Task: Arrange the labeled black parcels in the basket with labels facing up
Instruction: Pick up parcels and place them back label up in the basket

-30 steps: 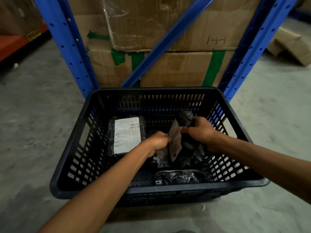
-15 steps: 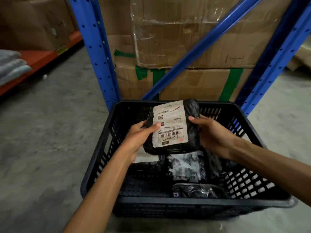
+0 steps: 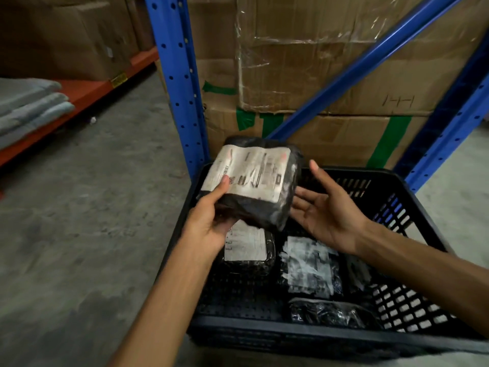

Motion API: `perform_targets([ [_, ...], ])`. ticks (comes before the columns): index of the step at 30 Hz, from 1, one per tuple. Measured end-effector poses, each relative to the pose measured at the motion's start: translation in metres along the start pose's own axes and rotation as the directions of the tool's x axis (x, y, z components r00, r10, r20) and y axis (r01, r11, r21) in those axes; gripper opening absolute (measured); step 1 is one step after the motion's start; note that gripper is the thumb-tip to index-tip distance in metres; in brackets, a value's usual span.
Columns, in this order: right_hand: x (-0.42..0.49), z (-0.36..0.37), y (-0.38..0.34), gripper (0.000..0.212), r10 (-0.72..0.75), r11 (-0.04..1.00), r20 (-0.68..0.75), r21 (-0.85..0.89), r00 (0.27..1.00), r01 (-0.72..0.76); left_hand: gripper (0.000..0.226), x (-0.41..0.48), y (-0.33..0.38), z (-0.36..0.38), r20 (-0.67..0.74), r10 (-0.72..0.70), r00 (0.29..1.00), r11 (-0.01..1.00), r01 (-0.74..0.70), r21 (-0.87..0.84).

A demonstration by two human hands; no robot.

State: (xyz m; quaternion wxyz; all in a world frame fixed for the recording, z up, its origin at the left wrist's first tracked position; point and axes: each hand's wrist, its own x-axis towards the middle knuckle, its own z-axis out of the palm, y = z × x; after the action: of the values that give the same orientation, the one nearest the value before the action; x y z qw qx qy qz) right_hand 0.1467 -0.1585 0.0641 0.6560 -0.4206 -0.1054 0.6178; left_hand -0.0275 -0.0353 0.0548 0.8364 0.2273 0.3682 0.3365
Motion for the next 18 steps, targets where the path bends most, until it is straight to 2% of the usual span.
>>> perform_targets([
  [3,-0.003,0.019,0.022,0.059,0.007,0.988,0.026,-0.152,1.000,-0.003,0.044,-0.012,-0.017,0.019,-0.054,0.030,0.998,0.989,-0.037,-0.140],
  [6,0.000,0.031,0.024,0.043,-0.079,0.970,-0.046,-0.234,0.996,0.066,0.048,-0.019,-0.037,0.029,-0.101,0.093,0.991,0.981,-0.108,-0.158],
  [9,0.000,0.024,0.014,0.039,-0.124,0.954,-0.086,-0.284,0.989,0.095,0.051,-0.023,-0.041,0.023,-0.115,0.065,0.991,0.998,-0.066,-0.003],
  [11,-0.002,0.015,0.004,0.046,-0.115,0.946,-0.036,-0.307,0.993,0.098,0.066,-0.023,-0.036,0.013,-0.126,0.073,0.989,0.978,-0.046,0.204],
  [12,-0.003,0.010,-0.001,0.048,-0.109,0.938,-0.003,-0.331,0.994,0.102,0.080,-0.022,-0.032,0.008,-0.122,0.122,0.985,0.950,-0.080,0.301],
  [14,-0.004,0.002,-0.013,0.048,-0.102,0.912,0.047,-0.395,0.994,0.113,0.113,-0.020,-0.020,-0.003,-0.075,0.307,0.949,0.839,-0.232,0.492],
  [15,-0.005,-0.001,-0.018,0.048,-0.099,0.894,0.060,-0.432,0.993,0.115,0.125,-0.019,-0.013,-0.007,-0.012,0.393,0.919,0.740,-0.309,0.597],
  [16,-0.005,-0.003,-0.021,0.048,-0.093,0.876,0.069,-0.469,0.993,0.115,0.134,-0.019,-0.006,-0.009,0.075,0.444,0.893,0.621,-0.367,0.693],
  [18,-0.004,-0.005,-0.022,0.050,-0.082,0.853,0.068,-0.510,0.994,0.105,0.140,-0.017,0.003,-0.009,0.263,0.430,0.863,0.426,-0.451,0.784],
])
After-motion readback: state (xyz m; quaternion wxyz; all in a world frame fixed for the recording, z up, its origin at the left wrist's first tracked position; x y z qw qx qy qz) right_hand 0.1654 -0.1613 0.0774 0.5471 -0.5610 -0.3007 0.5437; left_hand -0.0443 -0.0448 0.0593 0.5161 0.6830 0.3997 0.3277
